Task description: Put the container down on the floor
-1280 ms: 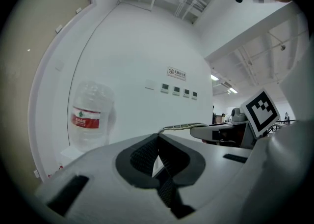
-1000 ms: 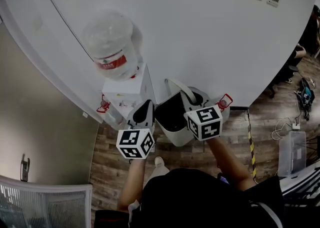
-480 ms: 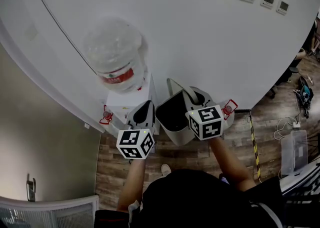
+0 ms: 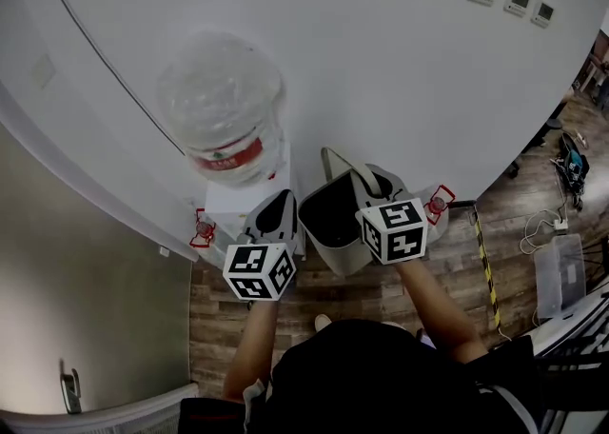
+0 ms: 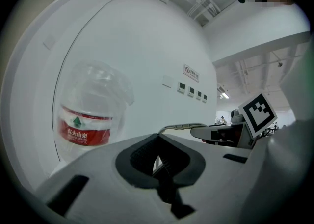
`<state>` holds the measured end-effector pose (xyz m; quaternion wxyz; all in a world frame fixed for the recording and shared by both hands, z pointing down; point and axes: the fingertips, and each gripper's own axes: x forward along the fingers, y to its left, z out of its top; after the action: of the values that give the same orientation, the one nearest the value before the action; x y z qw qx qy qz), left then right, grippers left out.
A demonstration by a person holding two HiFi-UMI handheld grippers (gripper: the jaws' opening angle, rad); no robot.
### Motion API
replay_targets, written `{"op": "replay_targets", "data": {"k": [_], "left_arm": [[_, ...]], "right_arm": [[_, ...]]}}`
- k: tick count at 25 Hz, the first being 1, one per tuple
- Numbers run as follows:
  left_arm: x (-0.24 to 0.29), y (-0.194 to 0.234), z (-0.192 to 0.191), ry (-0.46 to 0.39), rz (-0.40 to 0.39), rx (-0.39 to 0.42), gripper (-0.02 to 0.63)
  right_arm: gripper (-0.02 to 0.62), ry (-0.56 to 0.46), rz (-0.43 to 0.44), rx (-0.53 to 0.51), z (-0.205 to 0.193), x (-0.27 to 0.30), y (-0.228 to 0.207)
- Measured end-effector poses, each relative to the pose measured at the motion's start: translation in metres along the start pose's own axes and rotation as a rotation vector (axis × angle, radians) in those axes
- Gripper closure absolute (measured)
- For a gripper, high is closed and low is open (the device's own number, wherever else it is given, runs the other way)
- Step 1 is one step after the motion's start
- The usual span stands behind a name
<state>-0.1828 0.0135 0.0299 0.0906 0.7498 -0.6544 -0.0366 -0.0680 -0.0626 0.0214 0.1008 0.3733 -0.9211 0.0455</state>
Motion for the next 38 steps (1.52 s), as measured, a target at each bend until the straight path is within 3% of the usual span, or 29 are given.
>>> {"op": "replay_targets", "data": {"k": [7,16,38], "left_arm": [[0.0,0.018,-0.006,0.012,-0.023,-0.022,0.592],[0.0,0.014,-0.022,0.032,-0.04,-0.056,0.592],[0.066,-0.003,-0.011,0.034,-0.004,-0.06,0.592]], "right_arm": [[0.565,0.012,-0.055,0.011,-0.008,0.007,0.006],[0.565,0.047,-0.065,0.028,-0.024,0.004,0.005],[0.565,0.014,-0.027,0.073,-0.001,0.033,-0.059]]}}
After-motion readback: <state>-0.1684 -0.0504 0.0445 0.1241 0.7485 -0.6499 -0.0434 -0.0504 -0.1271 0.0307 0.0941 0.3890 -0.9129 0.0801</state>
